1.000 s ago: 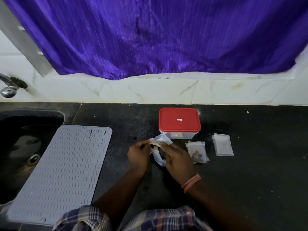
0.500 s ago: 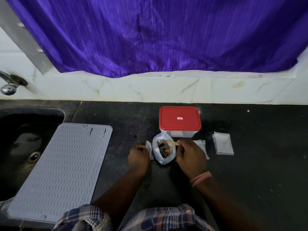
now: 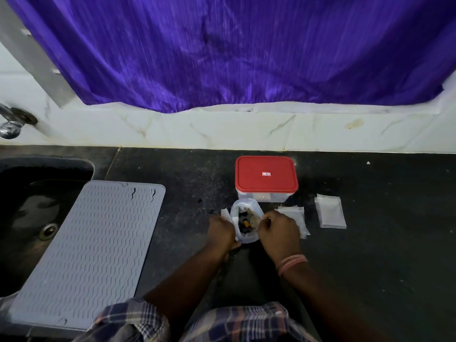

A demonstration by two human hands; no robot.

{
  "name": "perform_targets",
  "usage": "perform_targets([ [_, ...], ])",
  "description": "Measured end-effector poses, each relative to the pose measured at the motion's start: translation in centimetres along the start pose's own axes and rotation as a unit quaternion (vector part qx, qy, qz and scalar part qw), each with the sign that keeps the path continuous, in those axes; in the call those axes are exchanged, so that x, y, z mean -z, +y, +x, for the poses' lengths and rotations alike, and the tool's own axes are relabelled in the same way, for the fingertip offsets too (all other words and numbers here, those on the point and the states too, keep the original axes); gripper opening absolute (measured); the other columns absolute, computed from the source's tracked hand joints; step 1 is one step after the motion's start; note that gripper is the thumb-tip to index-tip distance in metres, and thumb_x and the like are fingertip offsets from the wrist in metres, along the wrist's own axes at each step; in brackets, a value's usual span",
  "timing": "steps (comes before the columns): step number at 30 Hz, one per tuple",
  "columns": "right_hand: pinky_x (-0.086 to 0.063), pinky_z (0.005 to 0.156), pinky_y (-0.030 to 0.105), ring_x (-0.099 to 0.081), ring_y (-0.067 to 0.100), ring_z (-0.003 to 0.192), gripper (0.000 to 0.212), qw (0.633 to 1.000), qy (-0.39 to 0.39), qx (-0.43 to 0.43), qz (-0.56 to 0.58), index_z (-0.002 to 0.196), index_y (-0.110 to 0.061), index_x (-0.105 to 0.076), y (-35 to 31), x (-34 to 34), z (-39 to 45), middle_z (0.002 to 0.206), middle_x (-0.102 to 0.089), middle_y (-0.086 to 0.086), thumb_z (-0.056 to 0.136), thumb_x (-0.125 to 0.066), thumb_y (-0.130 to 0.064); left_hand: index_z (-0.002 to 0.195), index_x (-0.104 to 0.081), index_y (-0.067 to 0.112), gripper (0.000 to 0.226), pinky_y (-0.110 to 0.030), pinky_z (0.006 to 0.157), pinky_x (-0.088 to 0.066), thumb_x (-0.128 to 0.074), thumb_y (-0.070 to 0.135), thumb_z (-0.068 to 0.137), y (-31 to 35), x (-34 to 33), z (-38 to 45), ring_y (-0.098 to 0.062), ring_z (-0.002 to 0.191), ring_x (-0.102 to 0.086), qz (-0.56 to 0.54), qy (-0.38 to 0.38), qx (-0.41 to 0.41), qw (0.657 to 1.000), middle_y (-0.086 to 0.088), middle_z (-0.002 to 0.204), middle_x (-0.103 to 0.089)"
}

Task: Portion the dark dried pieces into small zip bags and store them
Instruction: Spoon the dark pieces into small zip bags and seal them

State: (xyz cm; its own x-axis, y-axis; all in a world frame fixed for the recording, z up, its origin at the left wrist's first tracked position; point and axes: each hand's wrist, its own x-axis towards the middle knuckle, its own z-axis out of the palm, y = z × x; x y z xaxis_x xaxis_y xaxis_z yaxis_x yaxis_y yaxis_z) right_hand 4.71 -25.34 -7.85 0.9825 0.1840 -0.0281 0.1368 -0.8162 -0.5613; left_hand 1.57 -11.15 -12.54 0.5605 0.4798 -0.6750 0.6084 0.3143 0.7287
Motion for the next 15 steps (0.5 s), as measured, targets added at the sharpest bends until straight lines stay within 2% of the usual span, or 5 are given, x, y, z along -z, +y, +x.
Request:
perform_targets([
  [3,-0.038,0.064,0.021,-0.053,0.010,0.066,0.008,0.999,0.014,-0.041,0.033,0.081,-0.012,-0.072,0.2,0.1,-0.4,0.078,-0.071,0.004,0.085,-0.065,-0.015,0.121,-0.053,0.009,0.039,-0.040,0.054,-0.062,-0.053,0.040,0.097,0.3,-0.1,-0.5,-0.038,0.100,-0.070,-0.004,-0.020,0.004,1.000,-0.022,0.118,-0.064],
  [6,-0.041,0.062,0.017,-0.056,0.007,0.065,0.012,0.991,0.015,-0.095,0.092,0.083,-0.015,-0.076,0.5,-0.4,-0.5,0.074,-0.070,0.000,0.086,-0.065,-0.012,0.118,-0.056,0.011,0.054,-0.040,0.055,-0.062,-0.056,0.051,0.082,0.1,-0.1,-0.7,-0.037,0.100,-0.070,0.004,-0.032,-0.001,0.999,-0.020,0.116,-0.065],
  [8,-0.057,0.064,0.028,-0.065,0.012,0.064,0.021,0.972,0.016,-0.158,0.170,0.075,-0.023,-0.073,0.5,-1.0,-0.5,0.068,-0.070,-0.003,0.087,-0.061,-0.012,0.118,-0.057,0.009,0.051,-0.040,0.055,-0.062,-0.057,0.046,0.083,-0.2,0.0,-0.3,-0.037,0.099,-0.070,0.000,-0.034,0.002,0.999,-0.022,0.116,-0.066],
  [10,-0.062,0.066,0.040,-0.069,0.018,0.064,0.028,0.963,0.025,-0.177,0.203,0.068,-0.030,-0.066,0.5,-1.3,-0.9,0.065,-0.069,-0.002,0.088,-0.059,-0.012,0.116,-0.059,0.008,0.043,-0.043,0.057,-0.063,-0.061,0.041,0.089,-0.6,0.1,0.2,-0.036,0.096,-0.072,-0.001,-0.034,-0.012,0.999,-0.023,0.112,-0.068],
  [15,-0.062,0.064,0.038,-0.069,0.019,0.060,0.022,0.962,-0.012,-0.169,0.213,0.073,-0.021,-0.070,0.5,-1.9,-1.4,0.063,-0.068,0.001,0.090,-0.059,-0.011,0.105,-0.069,0.016,0.059,-0.055,0.076,-0.064,-0.058,0.069,0.082,-3.7,0.6,4.6,-0.029,0.087,-0.077,0.022,-0.019,-0.035,0.999,-0.013,0.095,-0.077],
])
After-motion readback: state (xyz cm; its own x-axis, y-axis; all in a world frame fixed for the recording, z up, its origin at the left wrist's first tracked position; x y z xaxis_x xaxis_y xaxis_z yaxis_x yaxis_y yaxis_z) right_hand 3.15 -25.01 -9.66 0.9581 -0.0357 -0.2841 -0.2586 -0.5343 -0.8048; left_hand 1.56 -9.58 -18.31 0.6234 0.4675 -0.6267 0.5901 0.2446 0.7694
